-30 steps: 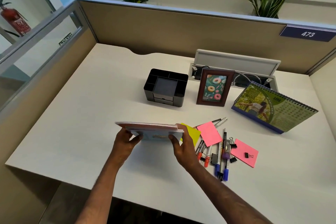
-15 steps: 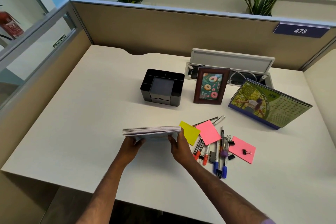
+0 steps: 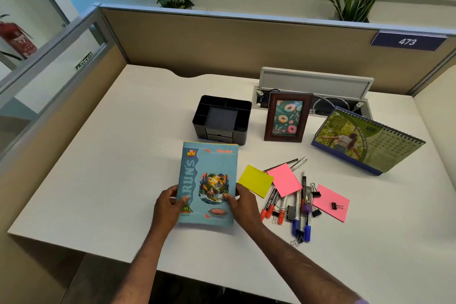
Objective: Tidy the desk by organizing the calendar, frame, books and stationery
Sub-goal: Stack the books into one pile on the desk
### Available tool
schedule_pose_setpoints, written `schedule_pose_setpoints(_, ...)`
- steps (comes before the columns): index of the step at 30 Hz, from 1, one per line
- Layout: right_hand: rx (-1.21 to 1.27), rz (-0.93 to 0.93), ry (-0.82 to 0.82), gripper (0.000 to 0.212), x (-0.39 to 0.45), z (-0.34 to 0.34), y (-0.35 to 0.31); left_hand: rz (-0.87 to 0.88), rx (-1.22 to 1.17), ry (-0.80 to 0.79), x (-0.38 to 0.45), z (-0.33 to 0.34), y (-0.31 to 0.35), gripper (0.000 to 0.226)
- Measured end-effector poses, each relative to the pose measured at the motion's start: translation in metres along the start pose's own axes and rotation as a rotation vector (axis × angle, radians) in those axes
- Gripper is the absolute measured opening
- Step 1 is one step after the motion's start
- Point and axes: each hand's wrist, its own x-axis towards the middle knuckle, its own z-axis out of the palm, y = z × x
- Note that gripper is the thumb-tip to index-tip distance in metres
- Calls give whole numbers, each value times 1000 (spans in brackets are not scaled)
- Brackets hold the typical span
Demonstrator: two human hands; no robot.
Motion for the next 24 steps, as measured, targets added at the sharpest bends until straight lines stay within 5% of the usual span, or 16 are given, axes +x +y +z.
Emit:
schedule_pose_setpoints(7, 33, 152, -202, 25, 5, 20, 5, -135, 66, 48, 9, -6, -20, 27)
schedule_pose_setpoints(16, 94, 192, -187, 31, 16, 36, -7, -86, 221, 73, 35, -14, -11, 25)
schedule_pose_setpoints(24, -149, 103, -179, 27, 12, 27, -6, -100, 371, 140, 47, -4, -27, 23)
